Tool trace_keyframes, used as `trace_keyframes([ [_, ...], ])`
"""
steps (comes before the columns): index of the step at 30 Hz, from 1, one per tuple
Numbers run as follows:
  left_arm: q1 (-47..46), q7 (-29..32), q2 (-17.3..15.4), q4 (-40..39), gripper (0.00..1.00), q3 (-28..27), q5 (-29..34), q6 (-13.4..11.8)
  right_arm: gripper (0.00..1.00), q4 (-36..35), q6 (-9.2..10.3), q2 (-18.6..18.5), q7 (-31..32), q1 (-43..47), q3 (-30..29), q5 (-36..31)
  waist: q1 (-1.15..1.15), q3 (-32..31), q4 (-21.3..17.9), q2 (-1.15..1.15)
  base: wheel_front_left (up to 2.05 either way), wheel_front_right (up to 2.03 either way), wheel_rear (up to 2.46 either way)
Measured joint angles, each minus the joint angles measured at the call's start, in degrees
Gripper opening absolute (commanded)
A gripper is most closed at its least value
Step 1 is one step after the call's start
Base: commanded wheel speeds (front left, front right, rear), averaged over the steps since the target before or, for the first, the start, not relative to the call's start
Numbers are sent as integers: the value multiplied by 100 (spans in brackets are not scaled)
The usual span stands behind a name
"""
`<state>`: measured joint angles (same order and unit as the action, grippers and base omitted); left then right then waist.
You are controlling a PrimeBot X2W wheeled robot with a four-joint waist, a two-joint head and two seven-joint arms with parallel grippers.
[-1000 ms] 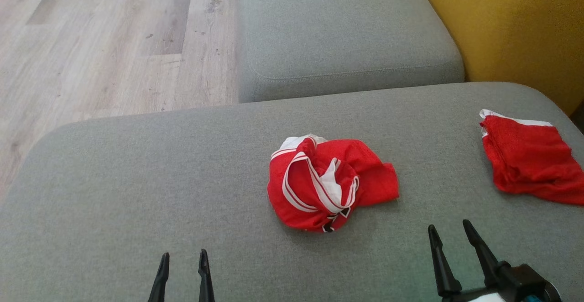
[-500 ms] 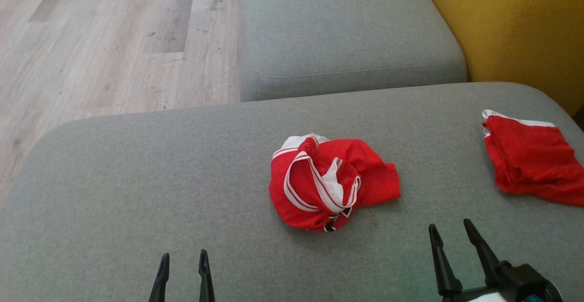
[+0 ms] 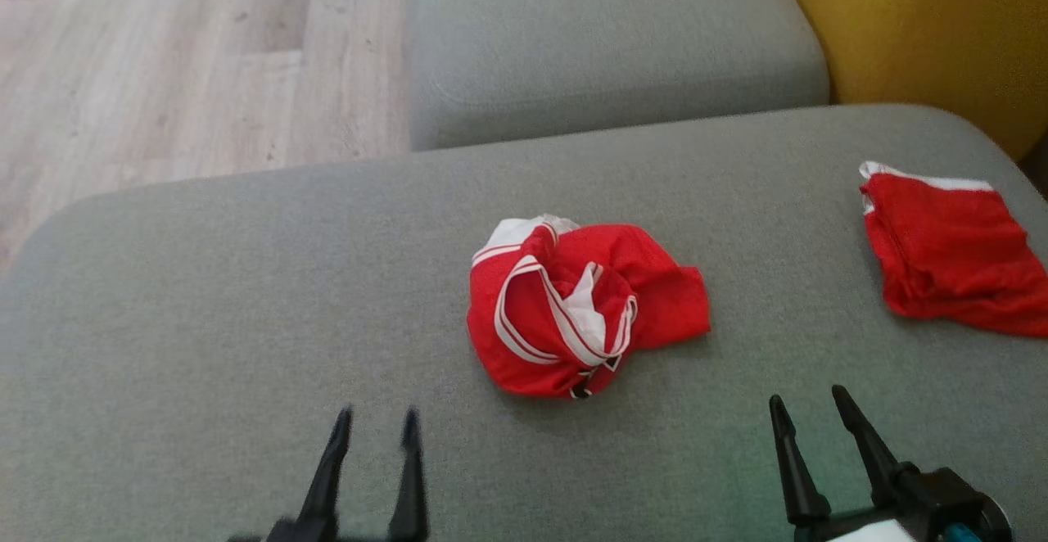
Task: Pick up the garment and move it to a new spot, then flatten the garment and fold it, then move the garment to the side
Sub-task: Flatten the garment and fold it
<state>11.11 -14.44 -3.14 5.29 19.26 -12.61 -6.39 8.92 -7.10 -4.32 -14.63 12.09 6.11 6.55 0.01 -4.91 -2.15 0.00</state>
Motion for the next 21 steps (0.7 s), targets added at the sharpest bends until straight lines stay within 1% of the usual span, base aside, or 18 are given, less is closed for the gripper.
trace_keyframes([
  [3, -573, -1, 3, 146, 100, 328, 8, 149, 100, -5, 0, -16, 0, -90, 42, 0, 0, 144, -88, 0, 0, 0, 0],
  [7, -1386, -1, 9, 638, 100, 1025, 96, 349, 100, -57, 0, -33, 0, -266, 102, 0, 0, 318, -271, 0, 0, 0, 0],
  [8, -1386, -1, 9, 638, 100, 1025, 96, 349, 100, -57, 0, -33, 0, -266, 102, 0, 0, 318, -271, 0, 0, 0, 0],
  [10, -1796, -1, 13, 867, 100, 1380, 63, 449, 100, -65, 0, -60, 0, -347, 144, -1, 0, 407, -384, 0, 0, 0, 0],
  [14, -2664, 0, 21, 1269, 100, 2130, -119, 495, 100, -102, 0, -119, 0, -522, 255, -1, 0, 653, -608, 0, 0, 0, 0],
  [16, -3110, 36, 27, 1540, 100, 2418, -248, 485, 100, -111, 0, -122, 0, -658, 290, -1, 0, 820, -710, 0, 0, 0, 0],
  [21, -4026, 264, 20, 2428, 100, 2895, -713, 344, 100, -152, 0, -113, 0, -1022, 349, 0, 1, 1233, -1003, 0, 0, 0, 0],
])
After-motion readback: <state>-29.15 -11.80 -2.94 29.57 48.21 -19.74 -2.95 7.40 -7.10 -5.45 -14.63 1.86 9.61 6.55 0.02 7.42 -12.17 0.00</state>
